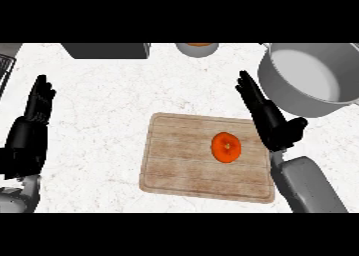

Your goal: Pick the squash from the cutting board and place it in the pot

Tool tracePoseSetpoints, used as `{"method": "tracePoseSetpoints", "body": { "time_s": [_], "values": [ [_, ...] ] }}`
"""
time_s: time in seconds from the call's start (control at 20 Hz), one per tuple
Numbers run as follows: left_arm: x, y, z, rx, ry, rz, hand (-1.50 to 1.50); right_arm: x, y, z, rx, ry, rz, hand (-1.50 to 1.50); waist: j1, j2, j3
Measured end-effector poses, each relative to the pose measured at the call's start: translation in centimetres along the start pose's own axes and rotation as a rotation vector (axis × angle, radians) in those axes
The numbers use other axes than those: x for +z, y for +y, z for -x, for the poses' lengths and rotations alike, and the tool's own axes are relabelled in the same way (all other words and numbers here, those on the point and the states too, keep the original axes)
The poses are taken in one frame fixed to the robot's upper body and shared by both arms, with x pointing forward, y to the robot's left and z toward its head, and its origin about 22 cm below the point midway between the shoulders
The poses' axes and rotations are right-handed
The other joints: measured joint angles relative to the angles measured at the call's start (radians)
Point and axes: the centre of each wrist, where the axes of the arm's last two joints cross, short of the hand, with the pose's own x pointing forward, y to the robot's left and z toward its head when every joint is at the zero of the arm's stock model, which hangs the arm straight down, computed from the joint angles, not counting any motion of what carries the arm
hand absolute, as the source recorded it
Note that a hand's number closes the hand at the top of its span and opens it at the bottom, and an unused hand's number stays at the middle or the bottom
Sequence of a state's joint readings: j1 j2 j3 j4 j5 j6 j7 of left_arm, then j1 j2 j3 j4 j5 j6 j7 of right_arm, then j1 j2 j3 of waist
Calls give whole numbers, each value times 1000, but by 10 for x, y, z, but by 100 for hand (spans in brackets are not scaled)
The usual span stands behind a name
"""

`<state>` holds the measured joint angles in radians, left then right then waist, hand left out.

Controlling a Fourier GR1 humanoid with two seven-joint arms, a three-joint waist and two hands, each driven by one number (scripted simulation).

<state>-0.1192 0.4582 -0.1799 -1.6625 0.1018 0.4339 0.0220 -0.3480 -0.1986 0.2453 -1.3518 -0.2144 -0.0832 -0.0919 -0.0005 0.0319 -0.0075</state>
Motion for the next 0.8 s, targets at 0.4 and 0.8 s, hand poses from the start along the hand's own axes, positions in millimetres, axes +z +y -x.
{"method": "tracePoseSetpoints", "body": {
  "time_s": [0.4, 0.8],
  "values": [
    [30, -23, 42, 61, 287, 235, 0, 21, -5, 27, 291, 204, 286, -150, -52, -25, -8],
    [50, -37, 62, 131, 435, 375, 0, 29, 44, 16, 473, -175, 726, -150, -59, -42, 0]
  ]
}}
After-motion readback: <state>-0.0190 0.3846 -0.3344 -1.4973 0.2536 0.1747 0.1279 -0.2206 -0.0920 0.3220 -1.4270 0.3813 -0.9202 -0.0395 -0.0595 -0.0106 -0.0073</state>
